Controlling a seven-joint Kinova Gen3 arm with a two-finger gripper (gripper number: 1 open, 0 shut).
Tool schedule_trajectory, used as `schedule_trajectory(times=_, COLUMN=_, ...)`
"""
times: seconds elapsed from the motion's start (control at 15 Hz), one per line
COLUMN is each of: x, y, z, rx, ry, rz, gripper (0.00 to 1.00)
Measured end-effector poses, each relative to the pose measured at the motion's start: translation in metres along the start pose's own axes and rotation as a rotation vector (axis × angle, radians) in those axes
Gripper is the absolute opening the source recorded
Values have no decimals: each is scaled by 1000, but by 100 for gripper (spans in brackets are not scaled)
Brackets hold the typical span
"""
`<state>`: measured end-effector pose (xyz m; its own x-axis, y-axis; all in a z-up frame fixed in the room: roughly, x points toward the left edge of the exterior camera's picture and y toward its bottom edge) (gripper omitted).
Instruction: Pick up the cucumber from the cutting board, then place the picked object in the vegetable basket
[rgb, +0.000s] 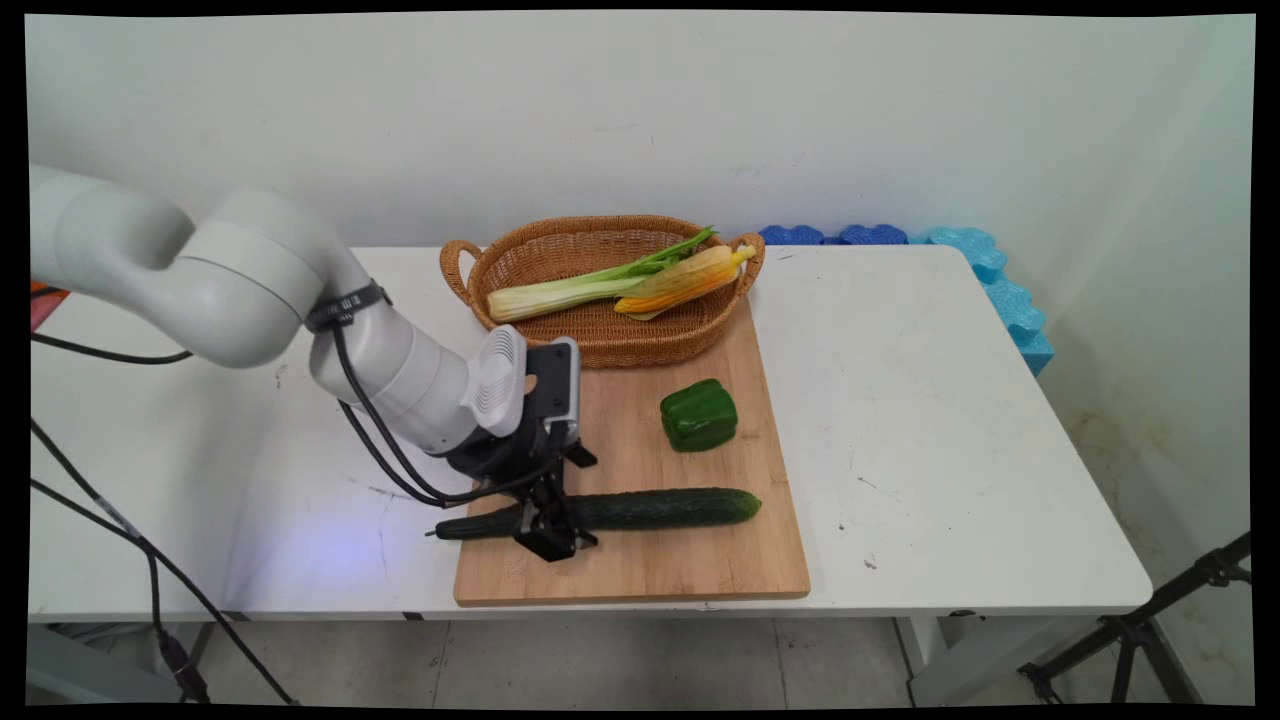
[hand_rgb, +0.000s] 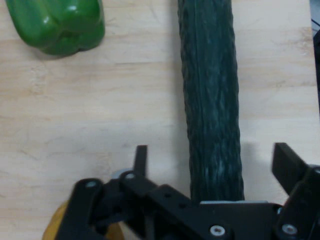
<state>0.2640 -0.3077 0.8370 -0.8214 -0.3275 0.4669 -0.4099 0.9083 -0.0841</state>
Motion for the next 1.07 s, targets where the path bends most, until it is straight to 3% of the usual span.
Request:
schedule_trajectory(times=0.07, x=0, y=0, z=3, rx=1, ry=-3, rz=3, gripper=0)
schedule_trajectory(times=0.6, x=6, y=3, z=0, rx=0, ry=-12, rz=64, gripper=0)
schedule_trajectory(times=0.8, x=16, y=6, z=-28, rx=-6, ry=10, rz=69, gripper=0)
schedule_trajectory(times=1.07, x=29, y=5, z=-91, rx=12, ry=44, rz=38, gripper=0)
